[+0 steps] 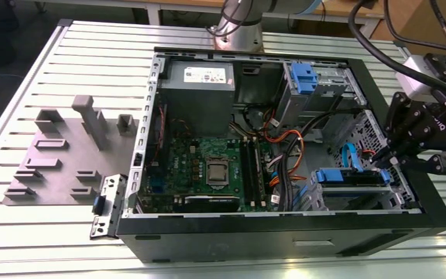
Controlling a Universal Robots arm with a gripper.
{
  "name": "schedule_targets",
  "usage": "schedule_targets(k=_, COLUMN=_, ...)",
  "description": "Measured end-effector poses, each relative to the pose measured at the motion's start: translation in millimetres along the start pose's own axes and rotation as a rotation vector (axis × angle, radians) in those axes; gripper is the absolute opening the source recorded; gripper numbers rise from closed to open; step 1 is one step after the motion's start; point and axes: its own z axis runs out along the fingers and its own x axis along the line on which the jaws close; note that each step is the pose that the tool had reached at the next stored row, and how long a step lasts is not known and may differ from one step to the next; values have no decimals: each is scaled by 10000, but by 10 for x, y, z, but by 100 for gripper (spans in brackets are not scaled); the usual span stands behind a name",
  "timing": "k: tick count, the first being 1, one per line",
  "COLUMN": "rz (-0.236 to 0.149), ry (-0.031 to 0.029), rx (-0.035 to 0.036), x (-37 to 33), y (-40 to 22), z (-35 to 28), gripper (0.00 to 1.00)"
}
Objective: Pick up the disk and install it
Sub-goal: 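Insert the second disk wire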
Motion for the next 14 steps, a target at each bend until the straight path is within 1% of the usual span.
schedule_targets(k=3, rz=-2, ry=-14, rx=27, x=-1, y=26, z=-24, gripper=16)
schedule_targets(k=5, rz=-4, ry=-24, rx=69, x=0, y=67, z=-29, gripper=16)
schedule_targets(k=9, rz=-9, ry=-31, rx=238, x=7, y=238, z=-18, gripper=16)
schedule_targets(k=10, rz=-9, ry=-32, rx=264, x=8, y=266, z=-16, gripper=16)
schedule_targets(k=11, rz=-9, ry=-32, rx=276, x=8, y=278, z=-16, gripper=16)
schedule_targets(k=14, rz=-10, ry=-30, rx=280, x=8, y=281, z=-30, gripper=16)
